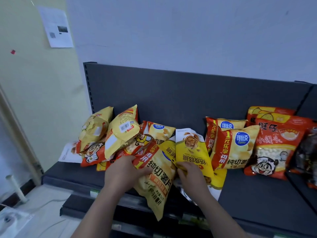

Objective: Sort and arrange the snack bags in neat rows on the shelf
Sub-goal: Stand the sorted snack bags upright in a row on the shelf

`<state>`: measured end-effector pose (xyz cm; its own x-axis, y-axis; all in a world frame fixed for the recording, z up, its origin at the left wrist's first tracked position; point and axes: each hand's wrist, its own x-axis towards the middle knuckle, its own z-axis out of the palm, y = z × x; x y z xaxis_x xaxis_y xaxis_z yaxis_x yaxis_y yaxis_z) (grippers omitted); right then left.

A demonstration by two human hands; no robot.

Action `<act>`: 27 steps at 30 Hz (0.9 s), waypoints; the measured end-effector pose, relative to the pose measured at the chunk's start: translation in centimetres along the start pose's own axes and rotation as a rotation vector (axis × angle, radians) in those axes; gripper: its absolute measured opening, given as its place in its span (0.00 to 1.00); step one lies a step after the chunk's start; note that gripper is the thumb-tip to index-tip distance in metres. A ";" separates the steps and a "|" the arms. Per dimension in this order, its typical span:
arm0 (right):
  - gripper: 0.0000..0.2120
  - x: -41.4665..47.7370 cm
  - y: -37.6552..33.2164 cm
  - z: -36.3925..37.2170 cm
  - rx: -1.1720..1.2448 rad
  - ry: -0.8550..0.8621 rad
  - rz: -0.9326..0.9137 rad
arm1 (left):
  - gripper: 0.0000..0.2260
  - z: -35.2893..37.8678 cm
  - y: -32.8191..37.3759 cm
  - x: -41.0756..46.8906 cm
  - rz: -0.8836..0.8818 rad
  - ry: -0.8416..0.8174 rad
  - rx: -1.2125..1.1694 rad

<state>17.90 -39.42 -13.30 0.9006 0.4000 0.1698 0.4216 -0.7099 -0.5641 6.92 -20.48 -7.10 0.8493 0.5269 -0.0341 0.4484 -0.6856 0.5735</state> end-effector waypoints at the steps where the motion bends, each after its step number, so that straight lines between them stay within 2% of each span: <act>1: 0.15 0.0 0.0 0.1 -0.004 -0.011 0.005 | 0.19 -0.7 -0.2 -0.4 0.010 0.012 -0.007; 5: 0.14 -0.1 -0.1 0.2 0.010 0.008 0.015 | 0.19 -3.6 -1.6 -2.2 0.027 0.007 -0.075; 8: 0.14 -0.1 -0.2 0.1 0.071 0.026 0.046 | 0.19 -5.4 -2.2 -3.4 0.045 0.062 -0.135; 11: 0.12 -0.4 -0.5 -0.1 0.151 0.073 0.032 | 0.25 -6.1 -2.5 -3.9 0.088 0.101 -0.249; 16: 0.19 -2.4 -1.5 -2.3 0.485 0.172 0.056 | 0.27 -3.6 -0.3 -4.1 0.168 0.204 -0.389; 18: 0.19 -3.5 -1.7 -4.0 0.629 0.162 0.051 | 0.33 -1.9 1.5 -4.1 0.219 0.233 -0.389; 21: 0.23 -4.9 -0.8 -6.6 0.739 0.151 0.043 | 0.37 1.3 4.6 -4.0 0.290 0.175 -0.494; 23: 0.22 -5.7 0.4 -8.2 0.766 0.184 0.052 | 0.33 3.4 6.7 -4.1 0.325 0.095 -0.589; 25: 0.20 -6.2 2.4 -9.7 0.689 0.261 0.063 | 0.29 5.8 8.8 -4.1 0.375 0.010 -0.669; 27: 0.23 -6.4 5.1 -11.0 0.605 0.338 0.095 | 0.25 8.0 10.9 -4.0 0.409 -0.066 -0.709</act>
<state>15.42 -51.99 -8.40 0.9554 0.0804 0.2842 0.2954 -0.2458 -0.9232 10.66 -34.07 -7.32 0.9319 0.2584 0.2546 -0.1643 -0.3251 0.9313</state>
